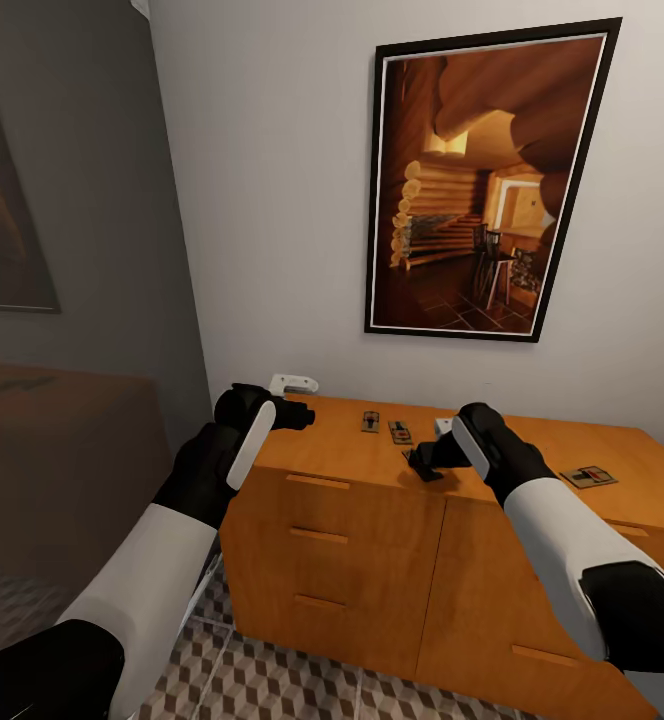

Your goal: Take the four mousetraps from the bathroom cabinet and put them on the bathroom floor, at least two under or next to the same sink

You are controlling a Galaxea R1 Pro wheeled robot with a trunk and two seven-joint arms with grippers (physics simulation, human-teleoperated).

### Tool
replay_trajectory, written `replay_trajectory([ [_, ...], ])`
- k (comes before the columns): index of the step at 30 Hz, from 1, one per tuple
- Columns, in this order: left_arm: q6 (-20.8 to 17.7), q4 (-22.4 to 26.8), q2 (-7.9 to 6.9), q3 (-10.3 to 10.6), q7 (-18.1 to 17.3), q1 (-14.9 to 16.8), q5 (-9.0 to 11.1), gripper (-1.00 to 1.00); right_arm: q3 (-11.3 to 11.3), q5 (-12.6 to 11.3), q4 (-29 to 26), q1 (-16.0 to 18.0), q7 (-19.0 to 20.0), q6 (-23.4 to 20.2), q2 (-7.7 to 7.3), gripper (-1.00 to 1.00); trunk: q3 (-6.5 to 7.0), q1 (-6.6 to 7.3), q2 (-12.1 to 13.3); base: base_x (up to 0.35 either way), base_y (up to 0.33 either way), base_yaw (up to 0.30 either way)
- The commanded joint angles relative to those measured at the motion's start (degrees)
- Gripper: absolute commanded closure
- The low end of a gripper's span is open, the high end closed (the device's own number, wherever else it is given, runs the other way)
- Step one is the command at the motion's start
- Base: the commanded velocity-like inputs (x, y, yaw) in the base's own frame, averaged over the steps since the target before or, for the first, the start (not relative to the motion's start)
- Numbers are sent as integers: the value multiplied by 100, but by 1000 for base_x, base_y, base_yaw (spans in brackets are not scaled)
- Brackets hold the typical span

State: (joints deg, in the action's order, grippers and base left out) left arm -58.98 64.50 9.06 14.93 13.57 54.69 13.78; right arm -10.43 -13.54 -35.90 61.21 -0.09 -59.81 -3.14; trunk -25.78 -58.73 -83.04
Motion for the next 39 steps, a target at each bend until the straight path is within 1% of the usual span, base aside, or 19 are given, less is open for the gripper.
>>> replay_trajectory([
  [1, -17, 3, 0, 5, 58, 5, 61, -100, -34, -16, -2, 5, -1, -19, -9, -100, -7, 0, -4, 0, 0, 0],
  [39, -17, -33, -1, 8, 58, 6, 64, -100, -38, 35, 5, 5, 1, -19, -3, -100, -7, 0, -4, 19, 0, 0],
])
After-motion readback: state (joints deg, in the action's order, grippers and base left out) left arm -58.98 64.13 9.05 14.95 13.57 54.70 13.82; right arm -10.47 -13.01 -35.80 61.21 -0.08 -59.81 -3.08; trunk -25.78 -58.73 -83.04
